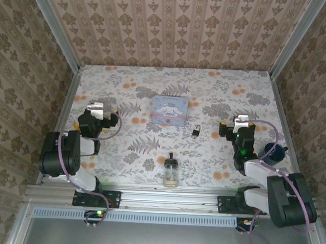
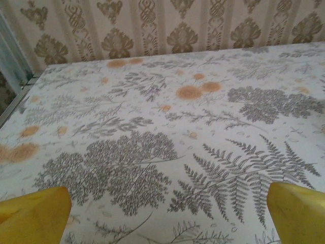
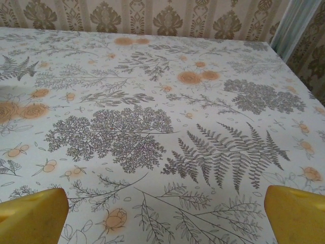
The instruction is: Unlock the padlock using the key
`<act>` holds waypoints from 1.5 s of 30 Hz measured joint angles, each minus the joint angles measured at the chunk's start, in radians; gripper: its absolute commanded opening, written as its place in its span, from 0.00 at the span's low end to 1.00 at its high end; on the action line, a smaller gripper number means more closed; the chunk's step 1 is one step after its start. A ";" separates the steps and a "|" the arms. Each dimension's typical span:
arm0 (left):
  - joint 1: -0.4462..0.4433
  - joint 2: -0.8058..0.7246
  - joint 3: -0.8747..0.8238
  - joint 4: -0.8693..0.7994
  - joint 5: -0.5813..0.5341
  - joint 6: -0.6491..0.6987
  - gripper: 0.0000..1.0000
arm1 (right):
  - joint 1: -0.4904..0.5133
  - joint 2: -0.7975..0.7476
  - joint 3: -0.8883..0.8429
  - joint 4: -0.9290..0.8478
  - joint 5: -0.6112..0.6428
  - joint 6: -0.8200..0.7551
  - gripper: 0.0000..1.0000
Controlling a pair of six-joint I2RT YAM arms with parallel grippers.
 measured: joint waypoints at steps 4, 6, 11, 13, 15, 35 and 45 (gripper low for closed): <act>0.003 0.000 0.000 -0.038 0.025 0.000 1.00 | -0.026 0.061 0.026 0.025 -0.049 0.002 1.00; 0.003 0.000 0.000 -0.043 0.015 0.000 1.00 | -0.037 0.084 0.032 0.065 -0.077 0.007 1.00; 0.003 0.000 0.000 -0.051 -0.012 -0.001 1.00 | -0.047 0.239 0.031 0.233 -0.112 0.029 1.00; 0.003 0.000 0.000 -0.055 -0.018 -0.001 1.00 | -0.049 0.303 0.038 0.247 -0.127 0.030 1.00; 0.003 0.000 0.000 -0.060 -0.021 -0.001 1.00 | -0.059 0.320 0.074 0.187 -0.146 0.035 1.00; -0.005 0.000 0.000 -0.089 -0.028 0.000 1.00 | -0.097 0.322 0.172 0.110 -0.236 0.052 1.00; -0.006 0.000 0.000 -0.083 -0.036 0.000 1.00 | -0.097 0.322 0.172 0.110 -0.236 0.052 1.00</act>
